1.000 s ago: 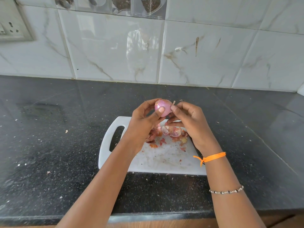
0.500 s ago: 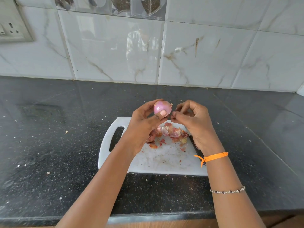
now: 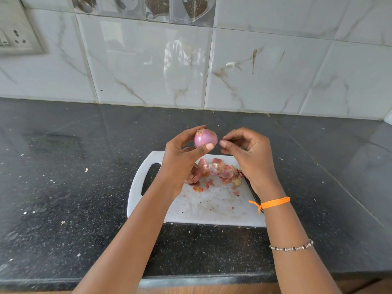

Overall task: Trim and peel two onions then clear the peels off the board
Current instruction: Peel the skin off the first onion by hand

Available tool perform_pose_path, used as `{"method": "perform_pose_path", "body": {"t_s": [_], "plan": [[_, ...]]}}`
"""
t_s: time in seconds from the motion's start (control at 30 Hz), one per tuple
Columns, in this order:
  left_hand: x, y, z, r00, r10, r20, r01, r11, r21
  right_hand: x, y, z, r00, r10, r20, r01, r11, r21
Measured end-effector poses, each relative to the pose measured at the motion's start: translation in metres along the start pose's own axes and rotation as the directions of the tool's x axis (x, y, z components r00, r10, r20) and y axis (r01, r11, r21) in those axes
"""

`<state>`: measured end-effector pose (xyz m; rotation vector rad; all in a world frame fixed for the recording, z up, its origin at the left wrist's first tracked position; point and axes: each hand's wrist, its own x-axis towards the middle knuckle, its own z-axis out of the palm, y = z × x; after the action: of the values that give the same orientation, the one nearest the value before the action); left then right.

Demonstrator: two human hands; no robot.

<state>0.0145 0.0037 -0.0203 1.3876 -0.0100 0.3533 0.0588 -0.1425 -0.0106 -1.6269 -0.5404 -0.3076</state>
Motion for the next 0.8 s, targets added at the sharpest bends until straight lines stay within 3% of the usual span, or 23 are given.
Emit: {"method": "perform_pose_path", "body": {"t_s": [0.13,0.3,0.8], "plan": [[0.000,0.001,-0.001,0.999,0.042,0.008,-0.042,0.999,0.032,0.001,0.004,-0.003,0.999,0.031,-0.016,-0.034,0.974,-0.224],[-0.002,0.002,0.001,0.998,0.049,0.033,-0.052,0.996,0.070,-0.002,0.001,0.003,1.000,0.014,-0.005,-0.014,0.995,-0.101],[-0.003,0.001,0.004,0.997,0.064,0.042,-0.068,0.992,0.110,-0.005,-0.005,0.007,0.998,-0.049,-0.028,0.044,0.986,-0.164]]}}
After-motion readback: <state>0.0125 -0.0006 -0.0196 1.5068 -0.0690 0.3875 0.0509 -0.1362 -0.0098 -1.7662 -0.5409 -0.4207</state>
